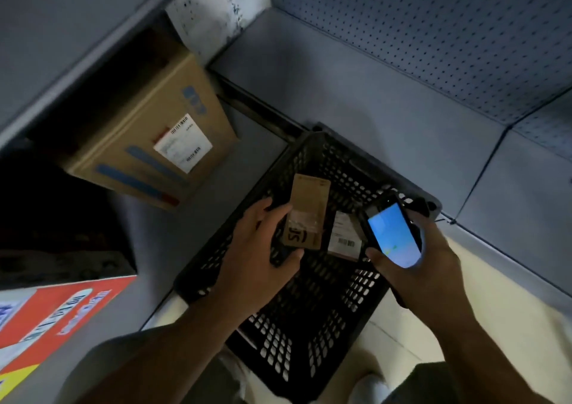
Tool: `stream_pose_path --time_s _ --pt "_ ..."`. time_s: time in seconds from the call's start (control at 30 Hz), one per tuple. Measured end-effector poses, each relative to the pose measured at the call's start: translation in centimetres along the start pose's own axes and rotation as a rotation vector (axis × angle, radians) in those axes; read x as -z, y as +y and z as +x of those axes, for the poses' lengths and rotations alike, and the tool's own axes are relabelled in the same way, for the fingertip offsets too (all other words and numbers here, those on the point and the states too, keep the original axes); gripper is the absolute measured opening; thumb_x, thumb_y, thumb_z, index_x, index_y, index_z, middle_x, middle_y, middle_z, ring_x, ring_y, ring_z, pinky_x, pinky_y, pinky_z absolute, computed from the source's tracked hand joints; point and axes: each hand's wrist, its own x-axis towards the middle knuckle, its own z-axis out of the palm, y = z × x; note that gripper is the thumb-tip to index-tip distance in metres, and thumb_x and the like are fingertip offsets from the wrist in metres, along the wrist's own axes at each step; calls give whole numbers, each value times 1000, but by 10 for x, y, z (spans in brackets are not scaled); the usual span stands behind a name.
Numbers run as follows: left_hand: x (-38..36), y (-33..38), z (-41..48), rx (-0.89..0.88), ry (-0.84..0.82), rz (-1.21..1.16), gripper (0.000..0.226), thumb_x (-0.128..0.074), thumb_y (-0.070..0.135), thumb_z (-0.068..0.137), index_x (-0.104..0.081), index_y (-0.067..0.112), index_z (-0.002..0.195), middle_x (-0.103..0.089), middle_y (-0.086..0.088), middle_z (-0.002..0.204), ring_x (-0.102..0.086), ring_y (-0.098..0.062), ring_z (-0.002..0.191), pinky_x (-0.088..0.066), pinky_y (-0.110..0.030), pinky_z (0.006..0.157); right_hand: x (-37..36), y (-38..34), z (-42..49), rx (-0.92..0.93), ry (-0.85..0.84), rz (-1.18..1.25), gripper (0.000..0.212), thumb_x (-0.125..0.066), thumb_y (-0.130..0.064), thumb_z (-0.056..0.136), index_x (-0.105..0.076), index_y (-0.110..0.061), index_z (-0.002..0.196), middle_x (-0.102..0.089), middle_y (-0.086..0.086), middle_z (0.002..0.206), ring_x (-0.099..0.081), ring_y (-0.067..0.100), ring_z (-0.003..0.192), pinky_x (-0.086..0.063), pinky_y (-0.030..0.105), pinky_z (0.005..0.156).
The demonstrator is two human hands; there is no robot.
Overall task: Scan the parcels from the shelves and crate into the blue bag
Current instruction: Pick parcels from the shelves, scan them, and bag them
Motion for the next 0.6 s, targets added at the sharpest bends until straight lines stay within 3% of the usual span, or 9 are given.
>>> stream_pose_path --time_s 0.1,0.17,0.23,0.3,0.37,0.47,0.53,0.6 --pt "-39 -17 25 -64 -59 123 78 -71 50 86 -31 41 153 -16 8 164 -22 -15 148 -36 -32 112 -10 12 24 19 -34 -39 90 -85 -51 63 -37 -38 139 -57 -4 123 -62 28 101 -60 45 75" --pt "-74 -26 42 -66 -100 163 77 -70 52 86 -32 38 152 -24 4 159 -28 -20 143 -41 -37 111 -14 19 36 67 -23 -63 92 -86 -52 63 -36 -38 140 -55 -5 127 -62 29 104 -59 44 76" --pt "-109 -37 62 -3 -147 231 68 -67 56 86 -38 34 144 -36 1 150 -37 -24 135 -47 -43 104 -18 23 45 128 8 -104 94 -86 -50 65 -37 -32 143 -51 -3 136 -54 25 119 -49 34 88" --pt "-139 -53 83 117 -149 335 70 -65 62 85 -40 29 142 -39 -3 148 -37 -28 133 -46 -47 102 -23 21 49 154 13 -108 95 -87 -48 66 -37 -29 144 -49 -1 140 -49 22 126 -38 27 89" --pt "-164 -68 95 244 -137 388 83 -63 67 83 -33 27 150 -28 -9 157 -25 -33 141 -36 -55 109 -25 20 52 193 0 -87 95 -88 -46 65 -37 -30 144 -50 -2 139 -47 19 125 -37 24 86" --pt "-192 -89 92 346 -125 427 90 -59 78 78 -24 43 153 2 -9 167 -1 -38 151 -23 -65 115 -19 26 56 233 2 -36 92 -88 -44 66 -38 -34 142 -49 -7 136 -44 10 120 -36 12 78" --pt "-203 -97 83 389 -146 417 92 -59 79 78 -13 53 154 14 -7 166 3 -39 152 -23 -66 115 -14 31 58 232 20 -4 90 -87 -44 67 -37 -36 142 -48 -9 136 -44 8 118 -35 9 76" --pt "-208 -101 76 389 -159 422 96 -59 77 79 -3 56 153 14 -7 164 -6 -41 149 -30 -63 113 -9 36 59 202 31 10 88 -86 -45 68 -37 -36 141 -47 -9 134 -43 8 113 -38 10 74"
